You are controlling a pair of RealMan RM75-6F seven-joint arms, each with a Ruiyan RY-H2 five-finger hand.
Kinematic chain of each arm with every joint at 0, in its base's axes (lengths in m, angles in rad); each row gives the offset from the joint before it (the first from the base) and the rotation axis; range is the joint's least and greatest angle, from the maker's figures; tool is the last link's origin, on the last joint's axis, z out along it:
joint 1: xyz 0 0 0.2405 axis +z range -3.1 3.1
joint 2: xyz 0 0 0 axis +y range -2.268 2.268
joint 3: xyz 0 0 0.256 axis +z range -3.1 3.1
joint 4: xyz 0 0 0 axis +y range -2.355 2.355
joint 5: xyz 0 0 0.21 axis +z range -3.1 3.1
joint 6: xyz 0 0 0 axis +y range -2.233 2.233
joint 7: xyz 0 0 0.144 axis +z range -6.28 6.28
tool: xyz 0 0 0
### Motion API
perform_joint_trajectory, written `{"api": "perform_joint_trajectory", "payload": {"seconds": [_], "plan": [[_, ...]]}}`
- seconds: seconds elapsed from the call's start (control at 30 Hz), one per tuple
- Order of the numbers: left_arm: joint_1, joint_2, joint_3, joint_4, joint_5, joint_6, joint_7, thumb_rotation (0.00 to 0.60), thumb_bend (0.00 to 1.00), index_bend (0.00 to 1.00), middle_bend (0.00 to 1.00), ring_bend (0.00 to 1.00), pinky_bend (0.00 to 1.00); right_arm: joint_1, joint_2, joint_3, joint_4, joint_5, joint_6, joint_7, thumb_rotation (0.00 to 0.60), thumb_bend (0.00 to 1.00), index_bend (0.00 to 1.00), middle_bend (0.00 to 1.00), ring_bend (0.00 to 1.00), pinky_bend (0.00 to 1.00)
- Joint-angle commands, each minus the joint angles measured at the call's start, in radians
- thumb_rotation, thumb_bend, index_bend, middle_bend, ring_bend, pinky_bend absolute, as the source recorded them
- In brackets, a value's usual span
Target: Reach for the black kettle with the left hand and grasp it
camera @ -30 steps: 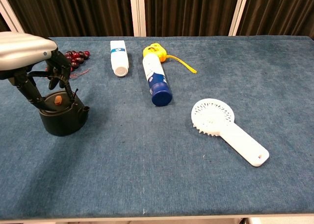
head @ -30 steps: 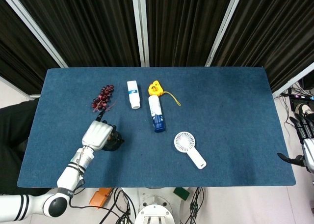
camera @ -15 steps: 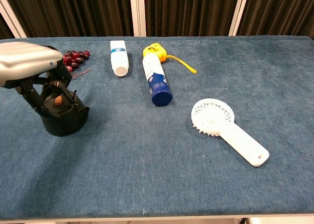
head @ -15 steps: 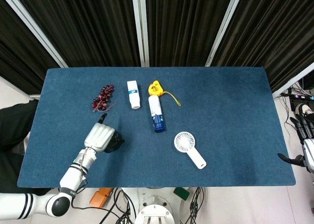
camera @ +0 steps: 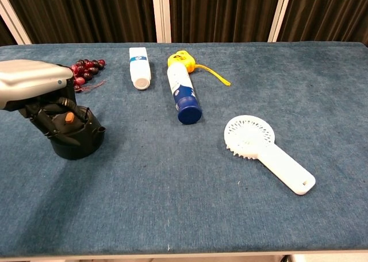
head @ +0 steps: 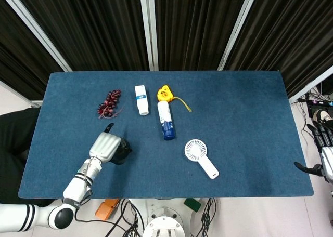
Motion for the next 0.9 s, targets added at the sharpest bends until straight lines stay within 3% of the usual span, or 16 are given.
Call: {"api": "perform_joint_trajectory", "payload": {"seconds": [0.03,0.17,0.27,0.53,0.67,0.9], "plan": [[0.013,-0.005,-0.005,0.023,0.039,0.0,-0.069,0.333,0.08,1.0,1.0,0.9,0.0,0.0,0.0,0.0,0.0,0.001,0.0,0.0,0.6,0.0,0.0,0.03,0.0,0.0],[0.025,-0.004,-0.013,0.044,0.082,-0.008,-0.154,0.1,0.05,1.0,1.0,0.91,0.0,0.0,-0.002,0.0,0.001,0.001,-0.001,0.0,0.6,0.0,0.0,0.03,0.0,0.0],[0.031,-0.005,-0.015,0.063,0.11,-0.009,-0.191,0.05,0.04,1.0,1.0,0.91,0.01,-0.001,-0.002,0.0,0.001,0.001,-0.001,0.0,0.6,0.0,0.0,0.03,0.0,0.0],[0.048,-0.039,-0.022,0.113,0.135,0.033,-0.204,0.057,0.1,1.0,1.0,0.94,0.24,-0.002,0.002,0.002,0.0,0.003,0.002,0.003,0.6,0.0,0.0,0.03,0.0,0.0],[0.055,-0.045,-0.028,0.12,0.141,0.056,-0.193,0.097,0.14,1.0,1.0,0.95,0.36,-0.004,0.013,0.009,-0.008,-0.003,0.019,-0.004,0.6,0.0,0.0,0.03,0.0,0.0],[0.06,-0.047,-0.037,0.128,0.133,0.064,-0.182,0.205,0.18,1.0,1.0,0.96,0.45,0.0,0.024,0.012,-0.03,-0.004,0.018,-0.023,0.6,0.0,0.0,0.03,0.0,0.0]]}}
